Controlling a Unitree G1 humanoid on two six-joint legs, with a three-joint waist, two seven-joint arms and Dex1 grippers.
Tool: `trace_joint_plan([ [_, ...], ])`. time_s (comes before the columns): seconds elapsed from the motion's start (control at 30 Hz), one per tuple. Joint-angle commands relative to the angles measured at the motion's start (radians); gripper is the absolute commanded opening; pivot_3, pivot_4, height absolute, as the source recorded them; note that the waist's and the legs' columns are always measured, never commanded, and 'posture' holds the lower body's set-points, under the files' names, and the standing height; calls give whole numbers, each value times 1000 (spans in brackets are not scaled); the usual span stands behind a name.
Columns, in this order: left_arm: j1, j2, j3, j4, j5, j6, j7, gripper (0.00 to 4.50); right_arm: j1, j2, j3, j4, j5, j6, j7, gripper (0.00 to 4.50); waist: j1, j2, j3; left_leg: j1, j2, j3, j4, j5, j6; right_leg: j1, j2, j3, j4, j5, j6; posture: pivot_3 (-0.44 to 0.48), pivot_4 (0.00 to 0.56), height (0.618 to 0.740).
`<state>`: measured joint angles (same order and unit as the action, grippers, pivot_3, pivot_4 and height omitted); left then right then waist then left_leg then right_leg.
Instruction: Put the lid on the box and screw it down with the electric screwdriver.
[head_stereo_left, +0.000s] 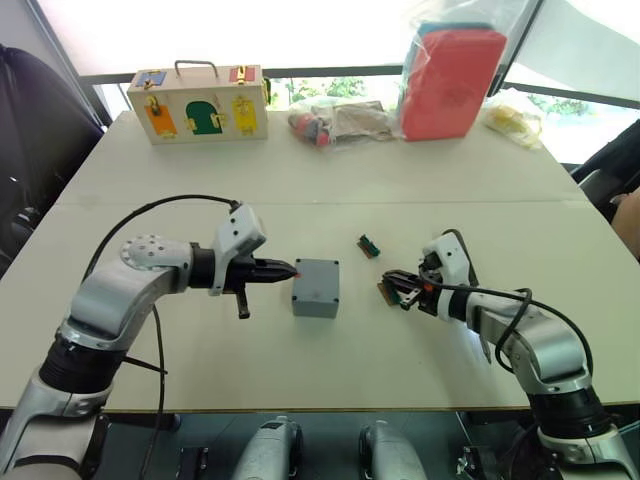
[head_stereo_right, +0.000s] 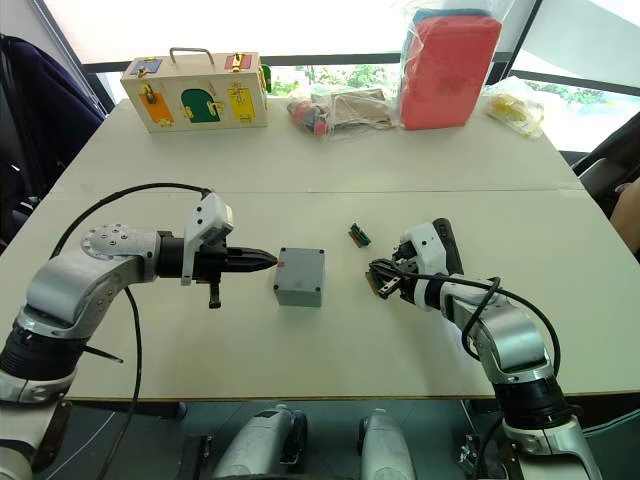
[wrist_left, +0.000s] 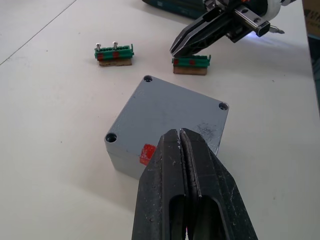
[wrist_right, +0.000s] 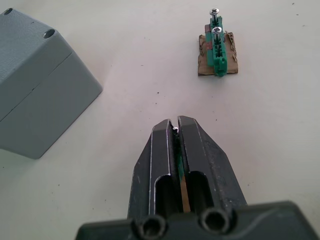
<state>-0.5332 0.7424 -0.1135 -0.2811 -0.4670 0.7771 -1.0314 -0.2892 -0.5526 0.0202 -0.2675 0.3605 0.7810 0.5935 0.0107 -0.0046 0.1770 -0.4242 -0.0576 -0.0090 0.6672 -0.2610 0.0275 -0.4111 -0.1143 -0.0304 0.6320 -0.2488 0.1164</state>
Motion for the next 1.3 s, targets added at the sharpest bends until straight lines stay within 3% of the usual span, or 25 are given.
trace_joint_plan([
  [0.03,-11,16,25,13,0,-22,-5,0,-47,-20,-64,-75,44,26,4,102,0,0,0,0,0,0,0,0,0,0,0,0,0,0,0,0,150,740],
  [0.27,-5,28,49,53,-10,-29,-16,0,-120,-23,-80,-116,105,64,32,102,0,0,0,0,0,0,0,0,0,0,0,0,0,0,0,0,150,740],
  [0.5,47,90,82,35,-41,-9,-56,0,-228,44,31,-94,127,39,77,102,-10,0,0,0,1,0,-1,0,0,-1,1,0,0,0,0,0,150,740],
  [0.77,88,84,102,-9,-55,6,-12,0,-228,78,110,-30,86,-26,90,102,0,0,0,0,0,0,0,0,0,0,0,0,0,0,0,0,150,740],
  [1.3,81,80,89,-32,-74,22,34,0,-215,101,146,53,26,-79,93,102,-2,0,0,0,0,0,0,1,-1,-1,1,0,1,0,0,0,150,740],
])
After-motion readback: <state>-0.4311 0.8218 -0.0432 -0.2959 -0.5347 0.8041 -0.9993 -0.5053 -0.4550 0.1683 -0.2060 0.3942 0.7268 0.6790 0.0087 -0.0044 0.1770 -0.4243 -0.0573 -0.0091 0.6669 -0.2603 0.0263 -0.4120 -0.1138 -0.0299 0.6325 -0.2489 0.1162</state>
